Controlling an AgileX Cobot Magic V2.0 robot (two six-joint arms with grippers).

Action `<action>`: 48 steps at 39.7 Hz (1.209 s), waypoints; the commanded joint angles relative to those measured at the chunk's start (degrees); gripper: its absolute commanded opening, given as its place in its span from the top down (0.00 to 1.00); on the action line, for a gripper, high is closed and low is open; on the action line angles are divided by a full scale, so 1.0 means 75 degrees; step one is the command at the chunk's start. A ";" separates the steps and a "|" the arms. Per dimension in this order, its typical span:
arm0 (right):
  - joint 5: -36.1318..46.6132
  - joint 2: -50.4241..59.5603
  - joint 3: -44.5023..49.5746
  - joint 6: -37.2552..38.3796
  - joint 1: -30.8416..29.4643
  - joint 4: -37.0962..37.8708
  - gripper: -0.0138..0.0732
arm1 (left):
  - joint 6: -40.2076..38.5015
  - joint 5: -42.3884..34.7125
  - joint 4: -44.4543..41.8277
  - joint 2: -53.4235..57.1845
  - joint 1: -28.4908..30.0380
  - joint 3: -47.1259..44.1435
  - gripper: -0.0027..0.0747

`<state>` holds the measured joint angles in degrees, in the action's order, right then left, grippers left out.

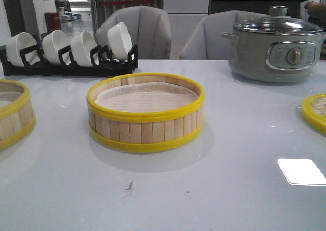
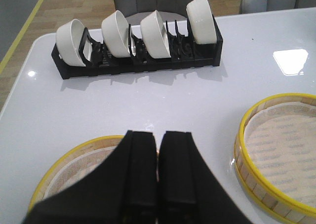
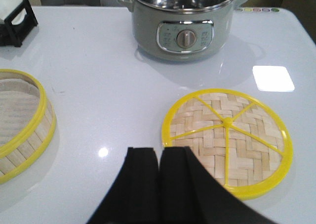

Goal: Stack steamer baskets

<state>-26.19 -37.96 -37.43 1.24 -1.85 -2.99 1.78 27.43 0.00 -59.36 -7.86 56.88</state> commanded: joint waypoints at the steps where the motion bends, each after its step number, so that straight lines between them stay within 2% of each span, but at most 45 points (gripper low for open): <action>1: 0.0484 -0.0582 -0.0655 -0.0044 -0.0035 0.0049 0.78 | 0.0020 -0.0430 0.0000 0.0115 -0.0061 0.0284 0.86; 17: 0.1009 -0.0952 -0.0808 -0.0034 -0.0035 -0.0211 0.78 | 0.0020 -0.0061 0.0000 0.0115 -0.0061 0.0284 0.86; 19: 0.1047 -0.0990 -0.0808 -0.0042 -0.0035 -0.0204 0.76 | 0.0020 -0.0061 0.0000 0.0115 -0.0061 0.0284 0.86; 21: 0.1055 -0.1017 -0.0808 -0.0042 -0.0035 -0.0195 0.70 | 0.0020 -0.0055 0.0000 0.0115 -0.0061 0.0284 0.84; 24: 0.1094 -0.1025 -0.0808 -0.0042 -0.0035 -0.0158 0.55 | 0.0020 -0.0016 0.0000 0.0115 -0.0061 0.0284 0.77; 27: 0.1212 -0.1025 -0.0808 -0.0042 -0.0035 -0.0150 0.37 | 0.0020 -0.0004 0.0000 0.0115 -0.0061 0.0284 0.61; 29: 0.1281 -0.1025 -0.0808 -0.0042 -0.0035 -0.0150 0.33 | 0.0020 -0.0036 0.0000 0.0115 -0.0061 0.0284 0.45; 31: 0.1306 -0.1025 -0.0808 -0.0042 -0.0035 -0.0150 0.33 | 0.0020 -0.0055 0.0000 0.0098 -0.0061 0.0284 0.33; 33: 0.1306 -0.1025 -0.0808 -0.0042 -0.0035 -0.0150 0.33 | 0.0020 -0.0055 0.0000 0.0065 -0.0061 0.0284 0.24; 48: 0.1466 -0.1211 -0.0808 -0.0042 -0.0035 -0.0150 0.33 | -0.0035 -0.0073 0.0402 -0.1652 -0.0061 0.0284 0.23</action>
<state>-21.03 -46.41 -41.36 1.24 -1.85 -4.54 1.78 31.11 2.03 -69.78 -7.86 57.01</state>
